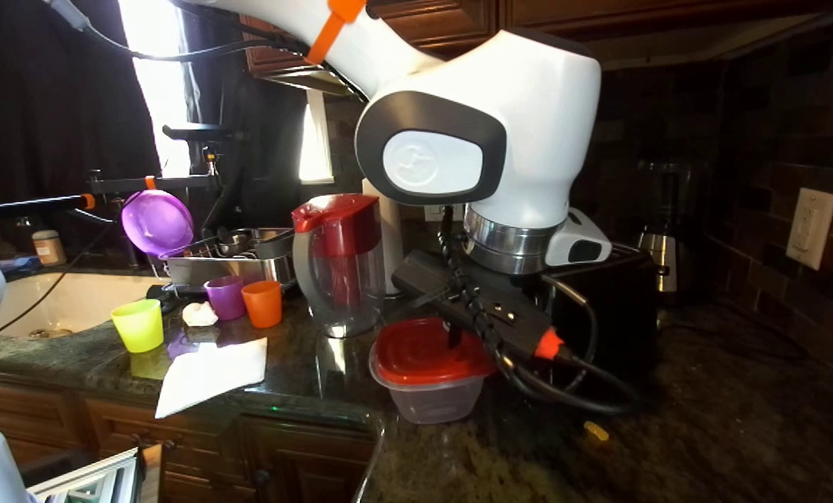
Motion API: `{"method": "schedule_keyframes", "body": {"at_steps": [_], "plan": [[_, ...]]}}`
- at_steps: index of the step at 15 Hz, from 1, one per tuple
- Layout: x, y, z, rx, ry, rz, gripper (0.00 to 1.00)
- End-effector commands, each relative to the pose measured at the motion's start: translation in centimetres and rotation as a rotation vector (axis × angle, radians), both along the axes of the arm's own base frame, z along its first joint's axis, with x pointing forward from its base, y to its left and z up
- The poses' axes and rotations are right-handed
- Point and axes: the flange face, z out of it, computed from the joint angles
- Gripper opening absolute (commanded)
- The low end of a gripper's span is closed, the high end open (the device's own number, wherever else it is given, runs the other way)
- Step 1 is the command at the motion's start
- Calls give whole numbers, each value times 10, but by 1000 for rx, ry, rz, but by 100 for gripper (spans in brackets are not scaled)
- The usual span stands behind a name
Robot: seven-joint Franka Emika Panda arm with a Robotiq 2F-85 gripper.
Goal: Remove the red lid from the bowl, then put the plastic in the bowl and put the lid on the bowl
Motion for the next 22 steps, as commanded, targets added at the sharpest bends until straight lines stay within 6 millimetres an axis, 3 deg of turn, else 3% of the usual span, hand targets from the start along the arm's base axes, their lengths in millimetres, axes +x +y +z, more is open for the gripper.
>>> {"method": "schedule_keyframes", "body": {"at_steps": [1,4,8,10,13,17,22], "plan": [[9,-3,-7,9,-5,-20,60],[12,-4,-10,5,-1,-23,37],[17,-6,-12,2,2,-24,26],[18,-6,-11,0,2,-25,31],[20,-6,-9,3,1,-24,23],[22,-2,-1,2,-7,-18,5],[23,3,4,-3,-7,-11,6]]}}
